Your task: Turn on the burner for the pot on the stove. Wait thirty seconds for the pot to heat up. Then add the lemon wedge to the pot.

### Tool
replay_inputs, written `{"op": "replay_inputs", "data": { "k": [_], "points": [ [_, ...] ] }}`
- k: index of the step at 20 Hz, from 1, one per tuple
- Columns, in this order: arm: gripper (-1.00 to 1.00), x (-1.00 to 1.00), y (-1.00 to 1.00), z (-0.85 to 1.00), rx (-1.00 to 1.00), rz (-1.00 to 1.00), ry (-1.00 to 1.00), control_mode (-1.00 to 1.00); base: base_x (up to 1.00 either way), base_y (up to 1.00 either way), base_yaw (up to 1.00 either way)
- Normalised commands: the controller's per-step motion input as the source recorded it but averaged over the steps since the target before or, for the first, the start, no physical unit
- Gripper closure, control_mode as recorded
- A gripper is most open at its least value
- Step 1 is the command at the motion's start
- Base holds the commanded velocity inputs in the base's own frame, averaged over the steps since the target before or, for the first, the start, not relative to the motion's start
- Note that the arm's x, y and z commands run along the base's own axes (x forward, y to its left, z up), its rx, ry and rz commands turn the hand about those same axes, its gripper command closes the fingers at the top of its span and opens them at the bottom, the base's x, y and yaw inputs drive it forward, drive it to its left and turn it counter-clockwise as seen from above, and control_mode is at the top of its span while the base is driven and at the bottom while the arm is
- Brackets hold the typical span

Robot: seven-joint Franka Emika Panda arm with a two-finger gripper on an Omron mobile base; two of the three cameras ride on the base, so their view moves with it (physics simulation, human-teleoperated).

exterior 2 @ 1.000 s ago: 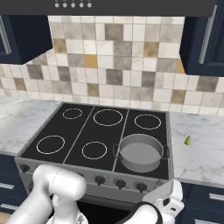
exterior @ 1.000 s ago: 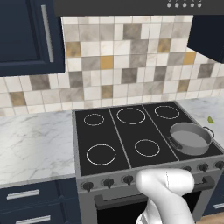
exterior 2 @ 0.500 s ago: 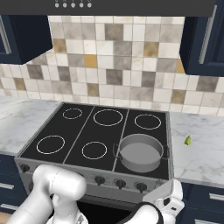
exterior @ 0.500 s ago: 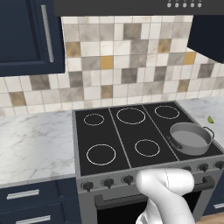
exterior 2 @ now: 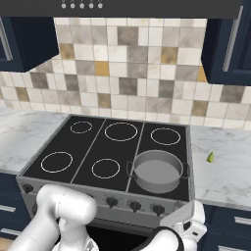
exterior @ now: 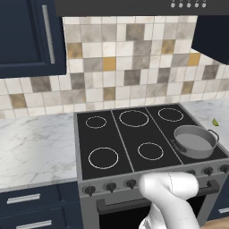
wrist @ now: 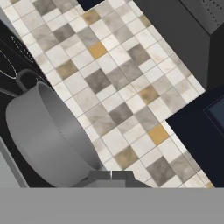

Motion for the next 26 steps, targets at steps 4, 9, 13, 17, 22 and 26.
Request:
{"op": "replay_inputs", "data": {
  "k": [4,9,13,17,22,26],
  "points": [
    [1.00,0.00,0.00,0.00,0.00,0.00,0.00,-1.00,0.00,0.00,0.00],
    [1.00,0.00,0.00,0.00,0.00,0.00,0.00,-1.00,0.00,0.00,0.00],
    [1.00,0.00,0.00,0.00,0.00,0.00,0.00,-1.00,0.00,0.00,0.00],
    [1.00,0.00,0.00,0.00,0.00,0.00,0.00,-1.00,0.00,0.00,0.00],
    [1.00,0.00,0.00,0.00,0.00,0.00,0.00,-1.00,0.00,0.00,0.00],
    [1.00,0.00,0.00,0.00,0.00,0.00,0.00,-1.00,0.00,0.00,0.00]
  ]
}}
